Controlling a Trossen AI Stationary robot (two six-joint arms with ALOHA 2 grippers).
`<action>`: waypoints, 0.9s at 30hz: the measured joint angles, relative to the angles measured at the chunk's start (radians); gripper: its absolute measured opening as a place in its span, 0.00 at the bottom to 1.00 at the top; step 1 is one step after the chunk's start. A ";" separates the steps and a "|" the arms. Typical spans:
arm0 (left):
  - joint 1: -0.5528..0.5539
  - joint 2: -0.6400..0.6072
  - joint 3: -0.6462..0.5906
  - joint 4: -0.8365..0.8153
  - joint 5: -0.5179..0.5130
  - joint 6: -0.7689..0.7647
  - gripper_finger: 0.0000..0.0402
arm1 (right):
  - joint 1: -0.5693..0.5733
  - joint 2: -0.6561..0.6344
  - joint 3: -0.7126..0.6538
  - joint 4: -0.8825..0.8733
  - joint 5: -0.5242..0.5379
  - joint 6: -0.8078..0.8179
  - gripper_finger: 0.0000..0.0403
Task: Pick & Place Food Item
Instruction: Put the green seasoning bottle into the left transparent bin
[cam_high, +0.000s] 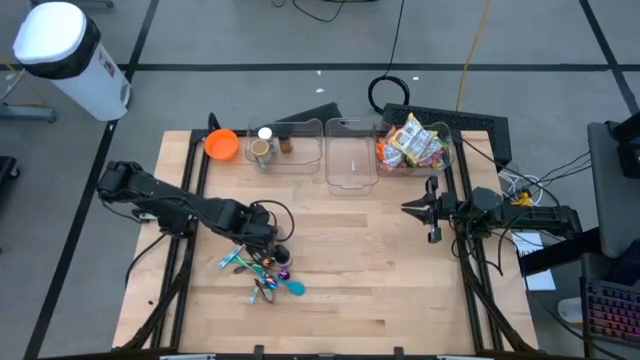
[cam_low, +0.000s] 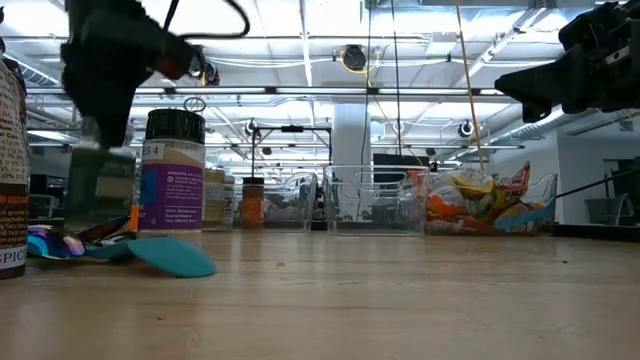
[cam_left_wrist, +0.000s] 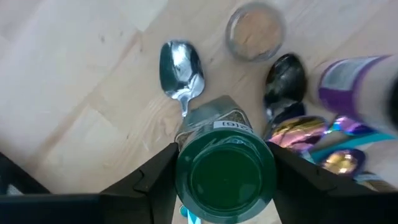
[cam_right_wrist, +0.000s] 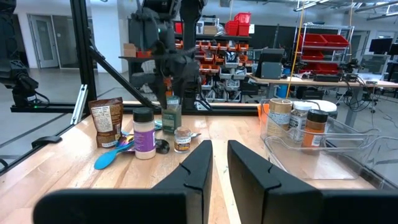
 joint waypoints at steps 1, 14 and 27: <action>0.002 0.000 0.025 -0.020 -0.006 0.006 0.52 | 0.000 0.000 0.000 0.000 0.000 0.000 0.11; 0.164 0.000 0.393 -0.111 -0.098 0.295 0.52 | 0.000 0.000 0.000 0.000 0.000 0.000 0.11; 0.603 -0.002 0.563 -0.055 0.013 0.648 0.52 | 0.000 0.000 0.000 0.000 0.000 0.000 0.11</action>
